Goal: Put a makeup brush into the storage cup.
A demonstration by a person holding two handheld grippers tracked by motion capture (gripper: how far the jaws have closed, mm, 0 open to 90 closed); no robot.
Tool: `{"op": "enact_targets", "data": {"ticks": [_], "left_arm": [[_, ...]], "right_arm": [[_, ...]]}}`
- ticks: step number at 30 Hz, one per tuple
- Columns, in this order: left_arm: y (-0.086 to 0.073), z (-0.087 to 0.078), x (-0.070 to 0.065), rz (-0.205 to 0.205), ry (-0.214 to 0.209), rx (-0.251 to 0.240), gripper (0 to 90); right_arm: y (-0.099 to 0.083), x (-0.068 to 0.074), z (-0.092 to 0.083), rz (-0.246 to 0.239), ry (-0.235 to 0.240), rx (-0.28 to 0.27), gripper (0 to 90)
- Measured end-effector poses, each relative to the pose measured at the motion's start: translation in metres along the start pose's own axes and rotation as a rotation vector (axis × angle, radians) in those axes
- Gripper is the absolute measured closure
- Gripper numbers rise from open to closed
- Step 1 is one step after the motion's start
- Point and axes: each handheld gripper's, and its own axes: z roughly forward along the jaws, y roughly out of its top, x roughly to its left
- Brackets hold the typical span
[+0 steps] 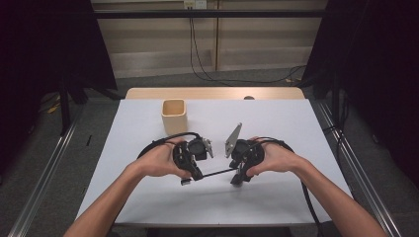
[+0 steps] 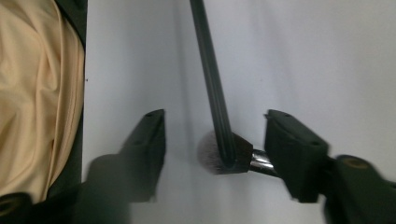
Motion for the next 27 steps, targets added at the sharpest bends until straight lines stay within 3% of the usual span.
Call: {"op": "enact_targets", "data": {"ticks": [12,14,17,27], "left_arm": [[0.0011,0.0047,0.0006,0.003,-0.017,0.003,85.7],[0.0014,0.0056,0.0002,0.002,0.001,0.000,85.7],[0.0025,0.0048,0.0018,0.008,-0.006,0.009,85.7],[0.0047,0.0097,0.0014,0.013,-0.006,0.005,85.7]], "right_arm": [[0.0040,-0.0006,0.0028,-0.009,-0.015,-0.025,64.7],[0.0040,-0.0002,0.0020,-0.005,-0.008,-0.028,67.7],[0.0040,0.0005,0.0017,-0.013,-0.004,-0.034,72.1],[0.0047,0.0017,-0.0002,-0.020,0.001,-0.046,80.2]]}}
